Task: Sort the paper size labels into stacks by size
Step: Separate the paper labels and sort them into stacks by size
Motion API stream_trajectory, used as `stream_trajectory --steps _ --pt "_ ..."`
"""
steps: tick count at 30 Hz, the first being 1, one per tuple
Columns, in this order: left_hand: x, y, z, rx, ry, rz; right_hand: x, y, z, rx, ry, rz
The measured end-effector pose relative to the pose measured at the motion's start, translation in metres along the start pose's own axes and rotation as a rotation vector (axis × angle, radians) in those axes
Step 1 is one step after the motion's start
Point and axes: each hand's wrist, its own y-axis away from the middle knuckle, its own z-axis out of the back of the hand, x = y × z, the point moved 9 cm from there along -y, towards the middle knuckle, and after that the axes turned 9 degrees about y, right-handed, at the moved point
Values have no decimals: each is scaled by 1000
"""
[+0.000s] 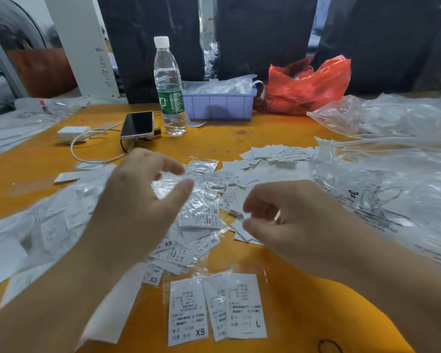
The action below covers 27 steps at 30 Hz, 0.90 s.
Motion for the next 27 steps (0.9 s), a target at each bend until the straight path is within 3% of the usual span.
stream_trajectory --steps 3,8,15,20,27 --pt "-24 10 -17 65 95 -123 4 2 -8 56 127 32" --pt "-45 14 -39 191 87 -223 -3 -1 10 3 253 7" --pt "-58 26 -102 529 -155 -296 -29 4 0 208 343 -116" --pt "-62 17 -135 641 -295 -251 -34 6 20 129 391 -144" --pt "-76 7 -151 554 -486 -364 -46 7 60 -82 347 -206"
